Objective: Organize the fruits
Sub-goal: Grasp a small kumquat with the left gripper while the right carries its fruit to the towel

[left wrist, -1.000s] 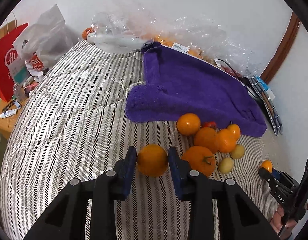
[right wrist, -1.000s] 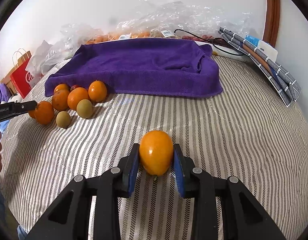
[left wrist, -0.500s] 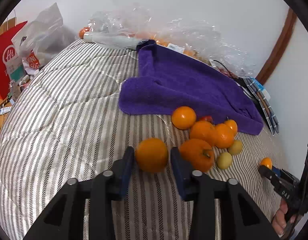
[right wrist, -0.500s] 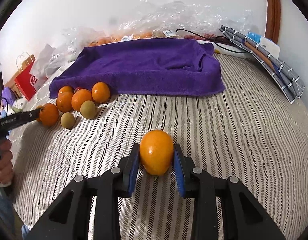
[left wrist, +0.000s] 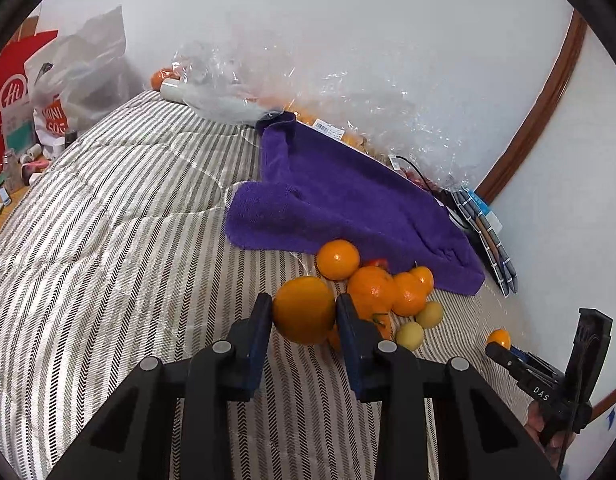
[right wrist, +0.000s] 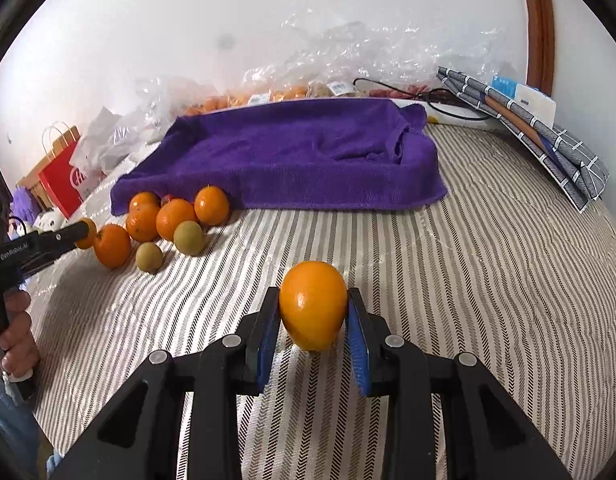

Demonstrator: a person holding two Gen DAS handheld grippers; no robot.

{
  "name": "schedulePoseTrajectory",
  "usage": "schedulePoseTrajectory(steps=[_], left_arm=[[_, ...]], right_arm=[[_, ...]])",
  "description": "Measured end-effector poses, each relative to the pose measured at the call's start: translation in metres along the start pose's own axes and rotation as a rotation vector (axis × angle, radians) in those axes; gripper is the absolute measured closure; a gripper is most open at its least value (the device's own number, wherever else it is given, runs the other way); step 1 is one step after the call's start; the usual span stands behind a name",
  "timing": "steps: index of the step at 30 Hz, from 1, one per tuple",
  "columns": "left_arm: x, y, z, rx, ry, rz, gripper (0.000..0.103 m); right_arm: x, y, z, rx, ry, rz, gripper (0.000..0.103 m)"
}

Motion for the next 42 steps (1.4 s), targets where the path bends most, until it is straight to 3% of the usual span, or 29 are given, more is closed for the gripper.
schedulePoseTrajectory(steps=[3,8,15,21,29,32,36,42], left_arm=[[-0.002,0.005,-0.001,-0.006,-0.006,-0.024,0.072],[-0.01,0.013,-0.015,-0.033,-0.009,0.003,0.072],[-0.067,0.023,-0.056,-0.063,-0.084,-0.072,0.072],[-0.11,0.001,-0.074,-0.127,-0.078,-0.085,0.072],[-0.146,-0.059,-0.089,-0.122,-0.039,-0.112,0.072],[-0.152,-0.079,-0.093,-0.072,-0.022,-0.127,0.072],[-0.141,-0.109,-0.089,-0.084,-0.02,-0.11,0.072],[-0.12,-0.14,-0.076,-0.172,-0.078,-0.015,0.072]], right_arm=[[-0.001,-0.001,-0.003,0.006,-0.018,0.008,0.071],[-0.011,0.001,-0.007,0.015,-0.04,0.013,0.071],[-0.072,0.013,-0.001,0.039,-0.008,-0.062,0.071],[-0.127,0.007,0.0,0.063,0.003,-0.123,0.071],[-0.176,-0.031,-0.012,0.072,-0.039,-0.155,0.071],[-0.185,-0.047,-0.018,0.071,-0.049,-0.151,0.071],[-0.181,-0.074,-0.027,0.067,-0.075,-0.14,0.071],[-0.161,-0.116,-0.043,0.04,-0.117,-0.013,0.071]])
Point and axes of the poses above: each gripper's, at about its wrist camera, not at the fingertips, and y roughly against the way its jaws point, z to its left, x to its underside, the point moved 4 cm from there along -y, roughly the way its jaws point, and after that the axes turned 3 degrees about -z, right-handed, at the moved point
